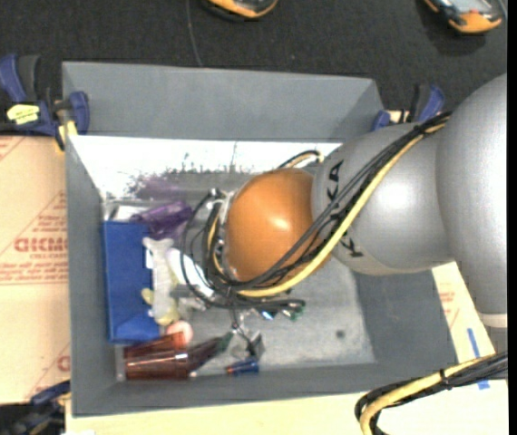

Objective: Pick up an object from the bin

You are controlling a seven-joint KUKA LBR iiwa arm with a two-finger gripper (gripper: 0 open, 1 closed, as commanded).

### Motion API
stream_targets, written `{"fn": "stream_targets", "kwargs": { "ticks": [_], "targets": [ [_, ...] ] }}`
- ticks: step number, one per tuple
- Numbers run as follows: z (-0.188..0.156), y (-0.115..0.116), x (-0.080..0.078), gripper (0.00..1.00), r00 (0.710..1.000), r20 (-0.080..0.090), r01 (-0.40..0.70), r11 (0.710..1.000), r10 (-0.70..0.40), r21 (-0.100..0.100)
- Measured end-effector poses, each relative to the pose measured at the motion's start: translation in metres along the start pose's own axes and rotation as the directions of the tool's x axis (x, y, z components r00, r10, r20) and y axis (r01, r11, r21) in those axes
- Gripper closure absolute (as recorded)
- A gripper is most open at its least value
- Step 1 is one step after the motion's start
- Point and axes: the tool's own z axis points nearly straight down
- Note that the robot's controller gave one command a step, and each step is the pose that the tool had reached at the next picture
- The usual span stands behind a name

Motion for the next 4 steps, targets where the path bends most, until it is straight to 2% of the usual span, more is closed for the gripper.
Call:
{"fn": "stream_targets", "kwargs": {
  "ticks": [1, 2, 4],
  "targets": [
    [0.024, 0.050, -0.038, 0.00, 0.980, 0.006, -0.199, 0.980, 0.199, -0.002],
    [0.034, -0.037, 0.049, 1.00, 0.989, 0.004, -0.146, 0.989, 0.146, 0.004],
    [0.022, -0.036, 0.050, 1.00, 0.989, 0.001, -0.148, 0.989, 0.148, 0.001]
  ]
}}
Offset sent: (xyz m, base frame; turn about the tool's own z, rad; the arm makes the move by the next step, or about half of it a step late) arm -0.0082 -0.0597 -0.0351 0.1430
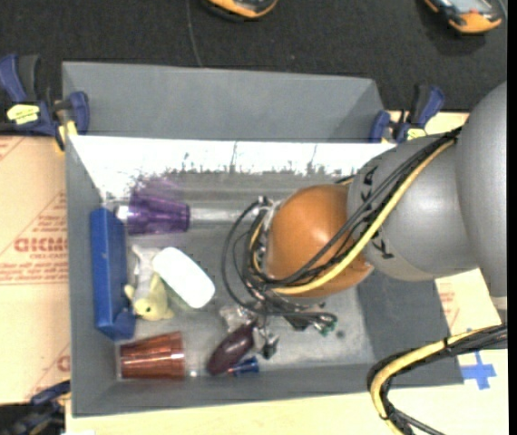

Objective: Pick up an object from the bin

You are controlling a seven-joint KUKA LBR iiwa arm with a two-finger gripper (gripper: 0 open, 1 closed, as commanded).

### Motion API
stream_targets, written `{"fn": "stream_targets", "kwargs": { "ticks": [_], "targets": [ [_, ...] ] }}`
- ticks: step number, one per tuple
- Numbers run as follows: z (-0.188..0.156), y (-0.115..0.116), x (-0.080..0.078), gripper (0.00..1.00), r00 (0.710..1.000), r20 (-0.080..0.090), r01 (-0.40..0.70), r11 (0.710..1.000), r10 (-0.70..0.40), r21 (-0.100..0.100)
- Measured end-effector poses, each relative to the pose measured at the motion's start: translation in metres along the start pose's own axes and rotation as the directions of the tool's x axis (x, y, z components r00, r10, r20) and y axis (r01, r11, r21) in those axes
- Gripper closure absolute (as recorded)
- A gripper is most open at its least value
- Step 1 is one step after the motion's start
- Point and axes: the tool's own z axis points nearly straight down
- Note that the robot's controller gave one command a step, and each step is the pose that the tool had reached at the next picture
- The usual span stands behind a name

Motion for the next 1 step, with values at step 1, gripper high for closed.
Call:
{"fn": "stream_targets", "kwargs": {
  "ticks": [1],
  "targets": [
    [-0.0243, 0.0001, 0.0008, 1.00, 1.000, -0.002, -0.001, 1.000, 0.001, -0.001]
  ]
}}
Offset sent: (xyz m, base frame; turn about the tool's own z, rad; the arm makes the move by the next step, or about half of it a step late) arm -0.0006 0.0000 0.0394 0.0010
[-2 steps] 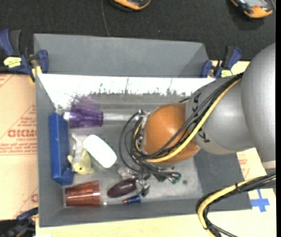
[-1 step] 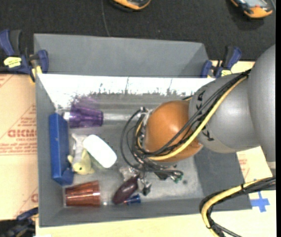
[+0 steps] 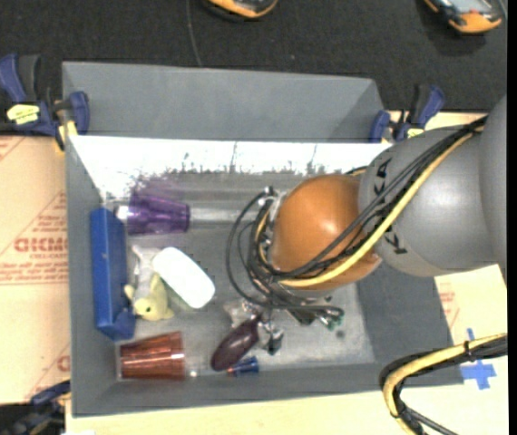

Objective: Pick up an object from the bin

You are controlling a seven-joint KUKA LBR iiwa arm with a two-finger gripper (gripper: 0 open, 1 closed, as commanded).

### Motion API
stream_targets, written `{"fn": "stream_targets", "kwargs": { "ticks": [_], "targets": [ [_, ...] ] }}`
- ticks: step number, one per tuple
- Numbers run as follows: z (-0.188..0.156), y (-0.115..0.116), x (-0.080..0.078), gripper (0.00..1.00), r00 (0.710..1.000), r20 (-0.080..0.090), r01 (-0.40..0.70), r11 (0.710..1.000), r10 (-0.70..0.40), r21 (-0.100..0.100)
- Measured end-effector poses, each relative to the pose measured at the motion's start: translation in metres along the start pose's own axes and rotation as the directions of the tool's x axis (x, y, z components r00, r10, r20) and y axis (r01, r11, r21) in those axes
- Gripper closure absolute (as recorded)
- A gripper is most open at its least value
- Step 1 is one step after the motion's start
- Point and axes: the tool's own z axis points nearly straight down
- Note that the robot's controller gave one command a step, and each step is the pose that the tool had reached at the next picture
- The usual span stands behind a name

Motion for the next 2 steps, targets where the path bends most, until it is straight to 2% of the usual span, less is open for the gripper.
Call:
{"fn": "stream_targets", "kwargs": {
  "ticks": [1, 2],
  "targets": [
    [-0.019, -0.001, -0.001, 1.00, 1.000, 0.004, -0.002, 1.000, 0.002, 0.003],
    [-0.035, 0.000, 0.001, 1.00, 1.000, -0.002, -0.003, 1.000, 0.003, -0.001]
  ]
}}
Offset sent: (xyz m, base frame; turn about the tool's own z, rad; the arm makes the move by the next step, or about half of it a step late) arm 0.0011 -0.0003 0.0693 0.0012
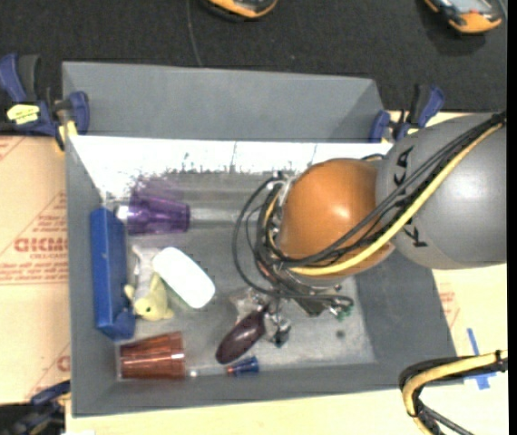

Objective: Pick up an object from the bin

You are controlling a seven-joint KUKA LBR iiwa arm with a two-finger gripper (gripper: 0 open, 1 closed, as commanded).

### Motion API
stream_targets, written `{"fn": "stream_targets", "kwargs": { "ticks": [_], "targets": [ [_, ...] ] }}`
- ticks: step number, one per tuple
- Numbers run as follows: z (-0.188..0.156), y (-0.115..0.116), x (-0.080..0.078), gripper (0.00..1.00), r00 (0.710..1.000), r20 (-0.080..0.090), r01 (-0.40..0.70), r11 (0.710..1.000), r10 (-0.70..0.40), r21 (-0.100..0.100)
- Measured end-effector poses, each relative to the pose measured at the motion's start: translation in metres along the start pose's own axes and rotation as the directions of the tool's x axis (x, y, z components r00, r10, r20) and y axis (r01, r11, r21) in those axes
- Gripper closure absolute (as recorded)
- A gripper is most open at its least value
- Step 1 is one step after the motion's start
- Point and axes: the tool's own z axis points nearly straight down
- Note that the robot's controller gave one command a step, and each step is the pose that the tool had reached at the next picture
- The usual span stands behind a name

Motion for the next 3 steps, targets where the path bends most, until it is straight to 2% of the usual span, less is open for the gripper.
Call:
{"fn": "stream_targets", "kwargs": {
  "ticks": [3],
  "targets": [
    [-0.078, -0.001, -0.001, 1.00, 1.000, 0.006, -0.004, 1.000, 0.004, 0.004]
  ]
}}
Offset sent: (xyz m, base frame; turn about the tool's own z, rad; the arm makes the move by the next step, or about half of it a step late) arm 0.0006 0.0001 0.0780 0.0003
